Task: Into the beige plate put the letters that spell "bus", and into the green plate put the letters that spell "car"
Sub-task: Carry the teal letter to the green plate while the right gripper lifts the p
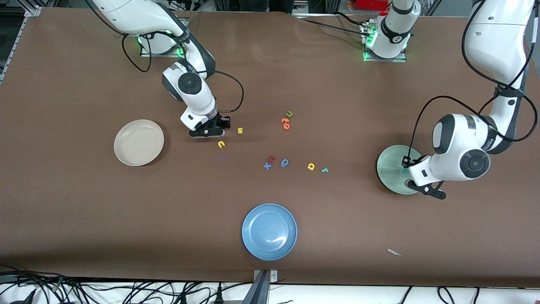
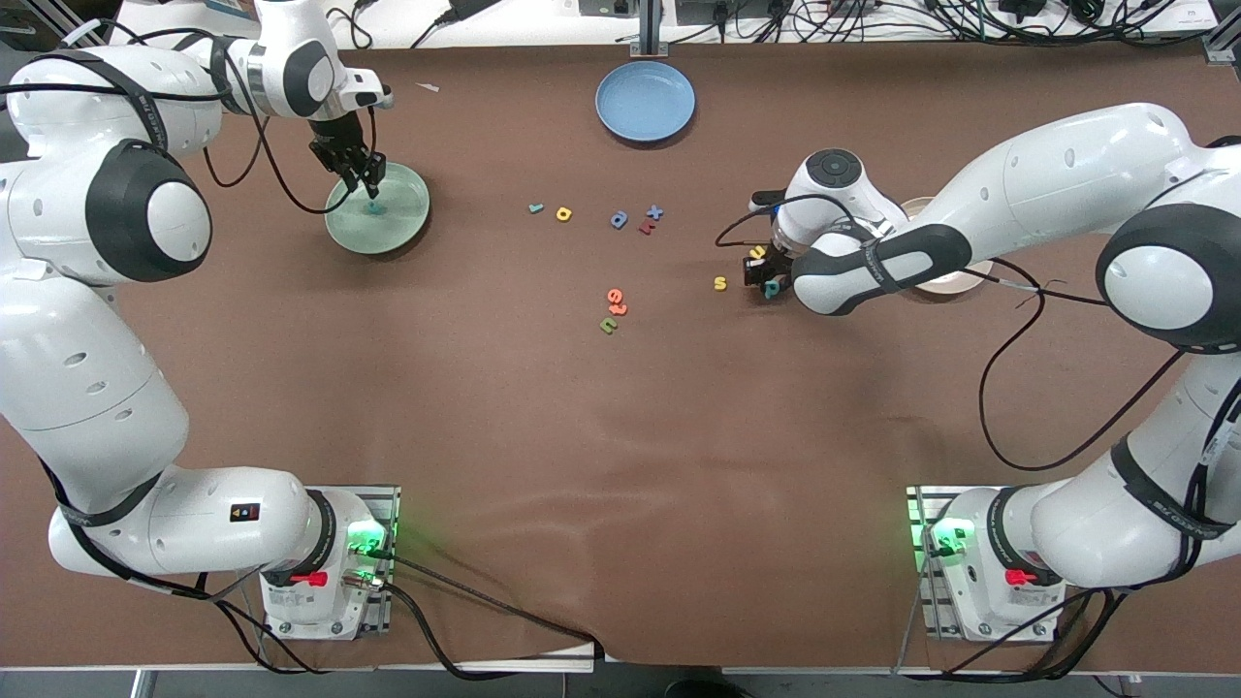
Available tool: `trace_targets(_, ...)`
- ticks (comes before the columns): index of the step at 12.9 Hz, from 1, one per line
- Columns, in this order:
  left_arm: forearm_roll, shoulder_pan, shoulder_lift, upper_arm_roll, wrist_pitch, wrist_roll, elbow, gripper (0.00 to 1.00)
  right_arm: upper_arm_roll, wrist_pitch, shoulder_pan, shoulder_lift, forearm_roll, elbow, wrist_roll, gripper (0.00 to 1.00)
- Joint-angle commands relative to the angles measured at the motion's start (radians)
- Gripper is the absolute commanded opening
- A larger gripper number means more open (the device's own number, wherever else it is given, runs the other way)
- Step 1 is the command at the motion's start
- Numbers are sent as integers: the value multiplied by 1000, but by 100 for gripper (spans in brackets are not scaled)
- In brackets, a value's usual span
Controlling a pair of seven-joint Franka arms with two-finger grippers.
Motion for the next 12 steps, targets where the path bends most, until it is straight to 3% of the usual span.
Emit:
trace_targets(1,-28,-13,8,-5,-9,-32,95,100,-20,19,10,15,-33,-10,19,2)
trace_targets(4,-177,-82,25,-11,-3,-210,109,100,-22,-19,8,-28,-33,-7,0,0)
trace_targets(7,-185,-226,63,-12,111,-486,110,100,-26,-175,-19,-129,-30,5,-110,0)
trace_targets(12,-173,-361,122,-9,263,-810,95,100,-26,-303,-194,-227,-22,7,-439,0)
